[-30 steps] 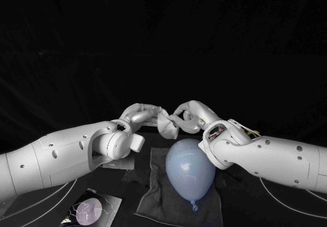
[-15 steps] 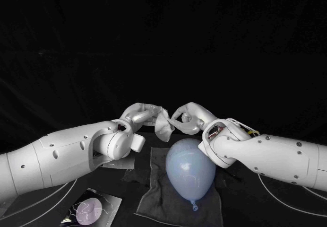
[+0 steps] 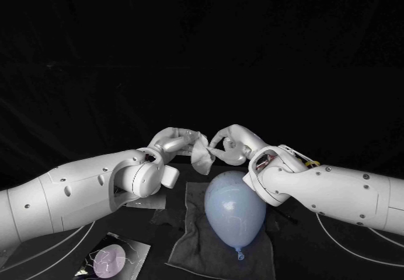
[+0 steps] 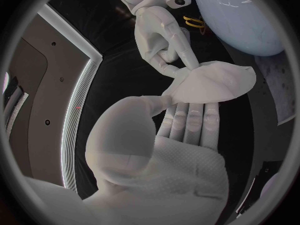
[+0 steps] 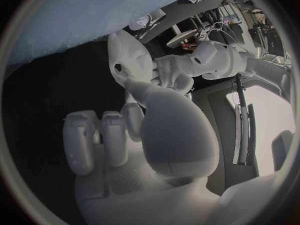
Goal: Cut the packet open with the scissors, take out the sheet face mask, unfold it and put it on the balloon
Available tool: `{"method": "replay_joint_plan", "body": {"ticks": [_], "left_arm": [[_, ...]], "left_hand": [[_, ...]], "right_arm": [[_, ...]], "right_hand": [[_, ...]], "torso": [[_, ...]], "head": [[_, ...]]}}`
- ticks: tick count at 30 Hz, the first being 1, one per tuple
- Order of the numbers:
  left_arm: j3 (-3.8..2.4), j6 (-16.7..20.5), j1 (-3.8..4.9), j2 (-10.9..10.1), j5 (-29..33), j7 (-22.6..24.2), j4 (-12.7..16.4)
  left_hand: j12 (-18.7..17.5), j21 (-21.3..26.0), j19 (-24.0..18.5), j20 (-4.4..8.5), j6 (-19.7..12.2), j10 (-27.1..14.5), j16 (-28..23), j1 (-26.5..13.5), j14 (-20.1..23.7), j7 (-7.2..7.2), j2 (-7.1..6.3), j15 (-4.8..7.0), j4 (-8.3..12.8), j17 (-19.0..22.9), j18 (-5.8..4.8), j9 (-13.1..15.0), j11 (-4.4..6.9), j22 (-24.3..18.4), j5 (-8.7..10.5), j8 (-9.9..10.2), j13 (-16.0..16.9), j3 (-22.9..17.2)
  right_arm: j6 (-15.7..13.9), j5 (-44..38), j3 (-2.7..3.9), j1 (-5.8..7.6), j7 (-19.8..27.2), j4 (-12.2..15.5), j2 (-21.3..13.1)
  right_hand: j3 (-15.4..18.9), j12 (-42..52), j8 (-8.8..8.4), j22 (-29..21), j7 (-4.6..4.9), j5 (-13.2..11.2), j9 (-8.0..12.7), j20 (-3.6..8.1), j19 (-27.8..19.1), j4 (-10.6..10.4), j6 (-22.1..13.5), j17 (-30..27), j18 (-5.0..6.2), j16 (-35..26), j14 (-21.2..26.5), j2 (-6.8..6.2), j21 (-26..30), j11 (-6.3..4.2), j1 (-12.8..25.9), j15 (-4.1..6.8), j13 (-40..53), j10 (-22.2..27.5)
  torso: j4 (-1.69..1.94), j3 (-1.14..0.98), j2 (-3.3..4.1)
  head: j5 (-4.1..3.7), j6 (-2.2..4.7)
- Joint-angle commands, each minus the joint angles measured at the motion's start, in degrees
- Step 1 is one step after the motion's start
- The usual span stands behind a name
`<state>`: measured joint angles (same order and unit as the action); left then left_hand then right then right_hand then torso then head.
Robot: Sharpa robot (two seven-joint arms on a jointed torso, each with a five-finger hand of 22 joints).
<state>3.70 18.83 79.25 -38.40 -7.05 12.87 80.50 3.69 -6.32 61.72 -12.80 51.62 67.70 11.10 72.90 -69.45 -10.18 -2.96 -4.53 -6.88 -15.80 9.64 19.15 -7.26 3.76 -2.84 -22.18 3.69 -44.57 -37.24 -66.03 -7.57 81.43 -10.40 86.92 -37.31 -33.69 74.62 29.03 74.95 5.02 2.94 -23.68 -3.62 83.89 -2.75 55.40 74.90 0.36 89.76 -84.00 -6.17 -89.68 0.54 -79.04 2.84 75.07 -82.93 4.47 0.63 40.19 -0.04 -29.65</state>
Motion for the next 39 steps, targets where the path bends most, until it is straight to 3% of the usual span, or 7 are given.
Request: {"method": "replay_joint_plan", "body": {"ticks": [1, 9, 17, 24, 31, 35, 39], "left_arm": [[-0.08, -0.45, 0.07, 0.06, 0.13, 0.88, -0.02], [-0.07, -0.45, 0.07, 0.02, -1.86, 1.82, -0.63], [-0.08, -0.85, 0.07, 0.01, -5.35, 3.94, -1.63], [-0.08, 0.42, 0.07, 0.09, -4.42, 5.05, -2.02], [-0.08, -0.15, 0.07, 0.16, -3.34, 5.08, -1.99], [-0.08, -0.87, 0.07, 0.19, -3.27, 4.85, -1.88], [-0.08, -1.79, 0.07, 0.21, -3.41, 4.57, -1.85]], "left_hand": [[0.21, 0.19, -0.39, 0.07, 0.26, 0.31, -0.27, 0.59, -0.26, -0.04, 0.20, 0.19, -0.08, 0.04, 0.96, 0.06, 0.08, 0.03, -0.11, -0.25, 0.07, 0.35], [0.18, 0.35, -0.70, -0.09, 0.39, 0.48, -0.36, 0.57, -0.23, -0.05, 0.04, 0.19, -0.22, 0.04, 0.87, 0.09, 0.10, 0.01, -0.09, -0.28, 0.06, 0.52], [0.04, 0.95, -2.09, -0.75, 0.53, 0.69, -0.85, 0.54, 0.65, -0.05, -0.07, -0.02, -0.90, -0.13, 0.73, 0.08, 0.05, 0.00, -0.06, -0.21, 0.01, 1.14], [-0.03, 1.09, -2.62, -1.07, 0.46, 0.62, -1.40, 0.63, 1.73, -0.14, -0.08, -0.28, -1.34, -0.19, 0.81, 0.04, -0.06, 0.09, -0.05, -0.06, -0.01, 1.56], [-0.02, 0.65, -2.21, -0.97, 0.48, 0.64, -0.69, 0.97, 0.68, -0.33, -0.41, -0.05, -1.50, -0.80, 0.97, 0.01, -0.09, 0.32, -0.05, 0.06, 0.00, 2.20], [-0.02, 0.32, -2.06, -0.75, 0.63, 0.66, -0.45, 2.45, 0.65, -0.30, -1.51, 0.05, -0.10, -1.26, 0.94, 0.13, -0.01, 0.42, -0.05, -0.03, -0.01, 2.92], [0.01, -0.17, -2.14, -0.35, 1.10, 1.18, -0.38, 5.53, 0.99, -0.33, -2.27, 0.14, 2.88, -1.74, 0.86, 0.44, 0.10, 0.61, -0.06, -0.40, -0.01, 4.04]], "right_arm": [[-4.64, 0.69, 0.05, 0.02, 5.51, 0.45, -0.40], [-6.51, 2.16, 0.16, 0.01, 7.79, 0.65, -1.31], [-2.56, 4.10, 0.68, 0.86, 5.88, -0.97, -1.62], [-0.63, 4.68, 0.94, 1.70, 3.65, -2.08, -1.63], [-2.59, 4.75, 1.02, 1.92, 3.13, -2.59, -1.42], [-3.95, 4.87, 1.06, 1.96, 3.48, -2.70, -1.30], [-4.50, 5.02, 1.09, 1.97, 3.76, -2.75, -1.22]], "right_hand": [[0.01, 0.41, 0.32, 15.05, -0.06, -0.16, -0.16, 0.41, 6.11, 0.25, 0.37, 15.10, -0.36, 0.24, -6.00, 0.47, -0.32, 0.00, 0.34, 0.17, 6.47, -0.41], [0.03, 0.92, 0.49, 15.05, -0.14, -0.16, -0.25, 0.44, 6.11, 0.25, 0.42, 15.10, -0.36, 0.24, -6.00, 0.51, -0.32, -0.06, 0.55, 0.21, 6.77, -0.66], [-0.04, 1.25, 0.62, 15.05, -0.20, -0.15, -0.32, 0.46, 6.11, 0.32, 0.46, 15.10, -0.36, 0.24, -6.00, 0.62, -0.32, -0.11, 0.60, 0.25, 6.96, -0.82], [-0.18, 1.38, 0.73, 15.05, -0.25, -0.15, -0.37, 0.49, 6.11, 0.48, 0.47, 15.10, -0.36, 0.24, -6.00, 0.72, -0.32, -0.17, 0.58, 0.29, 7.05, -0.88], [-0.23, 1.44, 0.76, 15.05, -0.25, -0.15, -0.39, 0.50, 6.11, 0.55, 0.46, 15.10, -0.36, 0.24, -6.00, 0.72, -0.32, -0.19, 0.57, 0.31, 7.09, -0.91], [-0.26, 1.54, 0.79, 15.05, -0.26, -0.15, -0.41, 0.52, 6.11, 0.62, 0.47, 15.10, -0.36, 0.24, -6.00, 0.71, -0.32, -0.20, 0.56, 0.32, 7.14, -0.96], [-0.28, 1.61, 0.81, 15.05, -0.26, -0.15, -0.42, 0.52, 6.11, 0.65, 0.47, 15.10, -0.36, 0.24, -6.00, 0.71, -0.32, -0.20, 0.56, 0.33, 7.19, -0.99]], "torso": [[-0.01, 0.00, -0.04], [-0.06, -0.07, -0.04], [-0.04, -0.03, -0.03], [-0.01, -0.01, -0.04], [0.03, -0.01, 0.00], [-0.01, -0.02, 0.00], [-0.04, -0.02, -0.01]], "head": [[-0.01, -0.05], [-0.02, 0.03], [-0.42, 0.20], [-0.64, 0.36], [-0.71, 0.49], [-0.63, 0.57], [-0.62, 0.56]]}}
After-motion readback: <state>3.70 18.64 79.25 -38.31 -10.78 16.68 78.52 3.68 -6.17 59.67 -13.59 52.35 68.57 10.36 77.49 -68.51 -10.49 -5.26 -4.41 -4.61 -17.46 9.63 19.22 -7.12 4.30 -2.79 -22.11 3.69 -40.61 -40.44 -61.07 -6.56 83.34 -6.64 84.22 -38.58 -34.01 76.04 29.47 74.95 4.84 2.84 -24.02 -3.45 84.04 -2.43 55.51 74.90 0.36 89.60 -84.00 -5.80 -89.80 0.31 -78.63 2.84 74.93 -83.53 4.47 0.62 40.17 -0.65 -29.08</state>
